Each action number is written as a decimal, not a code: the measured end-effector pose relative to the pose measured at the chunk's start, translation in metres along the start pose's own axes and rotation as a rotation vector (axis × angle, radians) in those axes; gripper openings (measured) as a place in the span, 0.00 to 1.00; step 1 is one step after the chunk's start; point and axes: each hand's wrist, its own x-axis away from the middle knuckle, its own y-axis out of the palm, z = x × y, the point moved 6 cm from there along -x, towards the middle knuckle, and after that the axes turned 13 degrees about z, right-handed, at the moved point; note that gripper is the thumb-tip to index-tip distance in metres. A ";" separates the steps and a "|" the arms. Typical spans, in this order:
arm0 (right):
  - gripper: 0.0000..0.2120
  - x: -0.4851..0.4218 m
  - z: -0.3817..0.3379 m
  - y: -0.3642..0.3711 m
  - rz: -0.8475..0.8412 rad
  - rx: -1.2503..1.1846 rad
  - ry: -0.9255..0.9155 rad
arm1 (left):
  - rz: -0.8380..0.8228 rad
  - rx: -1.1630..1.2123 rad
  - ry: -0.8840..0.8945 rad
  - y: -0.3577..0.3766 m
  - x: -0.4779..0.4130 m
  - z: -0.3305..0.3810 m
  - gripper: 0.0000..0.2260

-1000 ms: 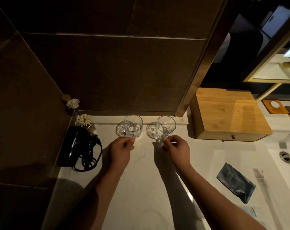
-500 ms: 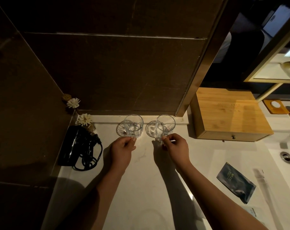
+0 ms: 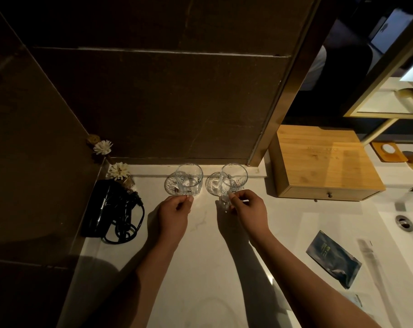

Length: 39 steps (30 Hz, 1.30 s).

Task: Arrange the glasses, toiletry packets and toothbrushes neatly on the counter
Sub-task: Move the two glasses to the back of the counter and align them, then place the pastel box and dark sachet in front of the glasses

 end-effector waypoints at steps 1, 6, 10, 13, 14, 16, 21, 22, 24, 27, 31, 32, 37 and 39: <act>0.09 0.000 0.000 0.000 0.000 0.001 0.001 | -0.001 -0.005 0.003 0.000 0.000 0.000 0.09; 0.10 0.000 0.003 0.000 0.006 -0.008 -0.001 | -0.001 -0.027 0.006 0.000 -0.001 -0.001 0.11; 0.10 -0.001 0.004 0.000 0.001 -0.023 0.005 | -0.013 -0.035 0.018 0.000 0.000 -0.001 0.08; 0.09 0.000 0.004 -0.001 -0.009 -0.032 0.014 | -0.012 -0.026 -0.001 0.000 -0.001 -0.003 0.10; 0.09 0.000 0.004 -0.002 -0.012 -0.039 0.015 | -0.016 -0.014 -0.014 0.001 -0.001 -0.004 0.09; 0.09 0.001 0.003 -0.004 -0.019 -0.050 0.010 | -0.025 0.009 -0.043 0.001 -0.001 -0.006 0.03; 0.09 0.005 0.003 -0.013 -0.014 -0.081 0.013 | -0.016 0.024 -0.058 -0.002 -0.001 -0.010 0.09; 0.09 0.006 0.004 -0.016 -0.010 -0.084 0.017 | -0.015 0.014 -0.055 -0.004 -0.001 -0.012 0.08; 0.08 0.009 0.008 -0.022 0.001 -0.077 0.025 | -0.023 -0.048 -0.026 -0.011 0.002 -0.018 0.09; 0.07 0.015 0.017 -0.033 0.011 -0.060 0.039 | -0.046 -0.312 0.102 -0.022 0.011 -0.030 0.10; 0.05 0.026 0.032 -0.046 0.009 -0.014 0.042 | -0.067 -0.463 0.203 -0.031 0.030 -0.040 0.10; 0.05 0.029 0.035 -0.050 0.011 -0.002 0.036 | -0.079 -0.476 0.231 -0.031 0.037 -0.040 0.10; 0.04 0.047 0.050 -0.074 0.000 0.030 0.015 | -0.189 -0.564 0.373 -0.028 0.072 -0.045 0.09; 0.04 0.056 0.057 -0.088 -0.006 0.058 0.002 | -0.262 -0.585 0.409 -0.022 0.089 -0.049 0.09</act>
